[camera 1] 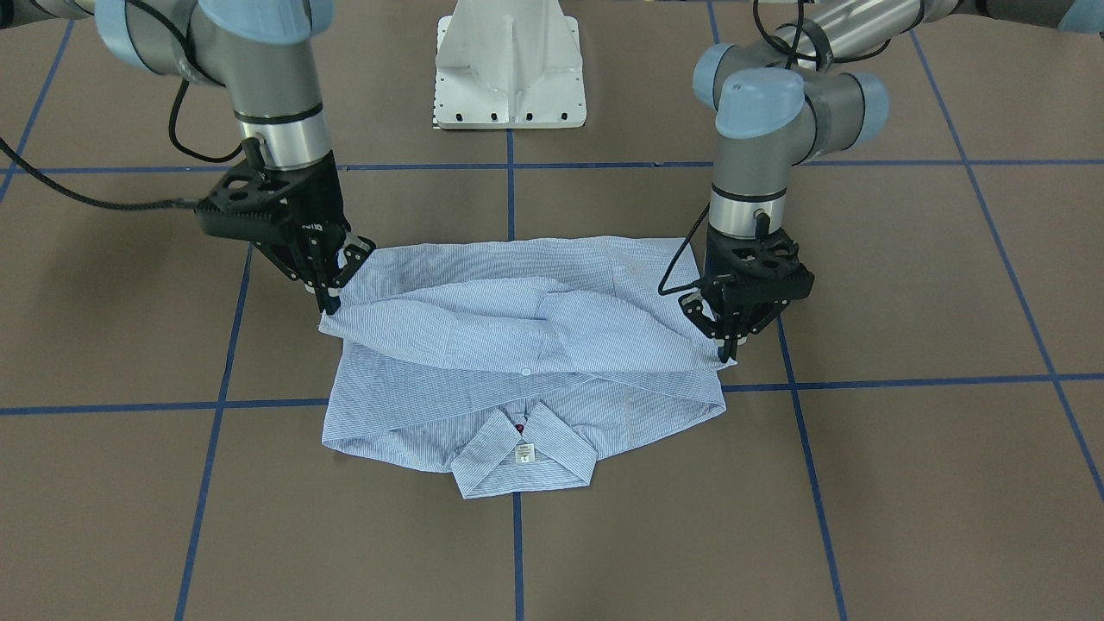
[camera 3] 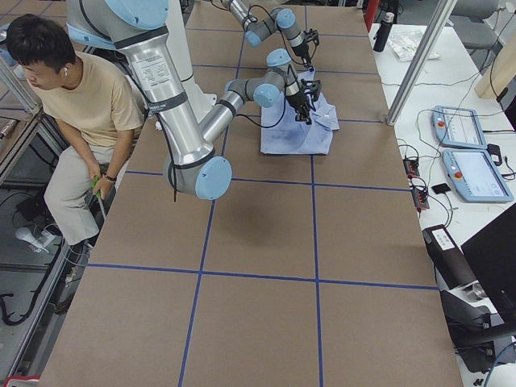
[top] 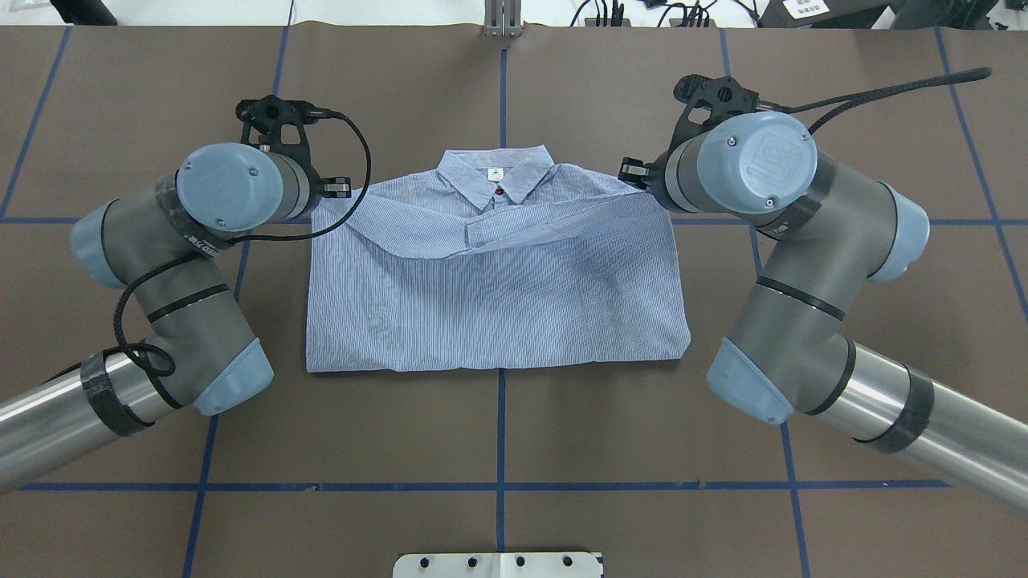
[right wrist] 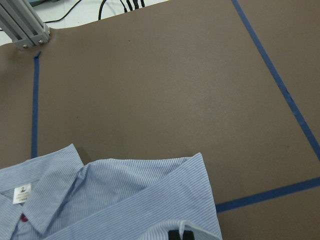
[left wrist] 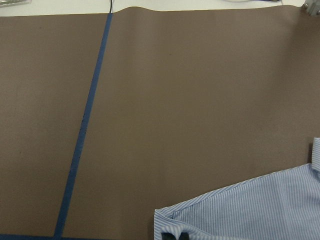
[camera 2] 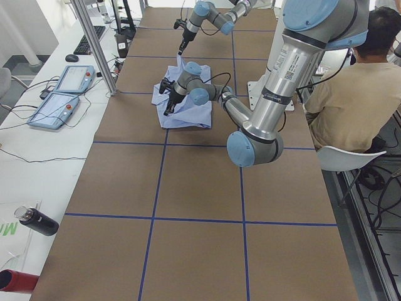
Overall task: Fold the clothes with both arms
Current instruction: 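Release the hem near the collar and raise both grippers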
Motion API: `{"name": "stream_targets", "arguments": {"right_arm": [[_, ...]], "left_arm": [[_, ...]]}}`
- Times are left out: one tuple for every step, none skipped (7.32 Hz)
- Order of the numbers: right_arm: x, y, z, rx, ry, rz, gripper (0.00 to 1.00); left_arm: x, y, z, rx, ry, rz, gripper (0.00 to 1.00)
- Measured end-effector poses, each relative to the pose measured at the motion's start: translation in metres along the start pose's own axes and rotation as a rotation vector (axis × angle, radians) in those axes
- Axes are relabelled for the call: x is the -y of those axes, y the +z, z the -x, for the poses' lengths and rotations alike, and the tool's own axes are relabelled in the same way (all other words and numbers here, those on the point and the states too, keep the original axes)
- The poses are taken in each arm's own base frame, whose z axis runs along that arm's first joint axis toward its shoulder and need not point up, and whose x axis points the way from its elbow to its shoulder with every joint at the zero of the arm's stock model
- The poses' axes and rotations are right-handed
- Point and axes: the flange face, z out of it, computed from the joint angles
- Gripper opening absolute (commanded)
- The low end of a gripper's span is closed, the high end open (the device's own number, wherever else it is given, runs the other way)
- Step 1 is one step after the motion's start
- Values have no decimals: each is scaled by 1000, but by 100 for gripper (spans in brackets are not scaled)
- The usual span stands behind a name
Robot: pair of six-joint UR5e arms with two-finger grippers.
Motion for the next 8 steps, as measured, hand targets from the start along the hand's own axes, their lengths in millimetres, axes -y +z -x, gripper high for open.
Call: {"name": "stream_targets", "arguments": {"right_arm": [[9, 16, -8, -12, -12, -9, 0], [20, 28, -17, -32, -20, -16, 0], [25, 36, -23, -49, -23, -18, 23], [28, 40, -25, -58, -26, -19, 99], [30, 43, -21, -60, -34, -19, 100], [32, 42, -12, -52, -46, -20, 100], [34, 38, -1, -35, -52, -13, 100], [36, 33, 6, -17, -60, 5, 100]], "left_arm": [[-4, 16, 2, 0, 10, 1, 0], [-7, 27, 5, 1, 29, 2, 0], [-9, 34, 7, 5, 45, 4, 60], [-11, 39, 9, 8, 62, 6, 100], [-10, 39, 9, -5, 87, 0, 100], [-5, 33, 8, -43, 117, -22, 100], [2, 23, 7, -94, 146, -31, 100], [7, 10, 8, -146, 160, -14, 100]]}}
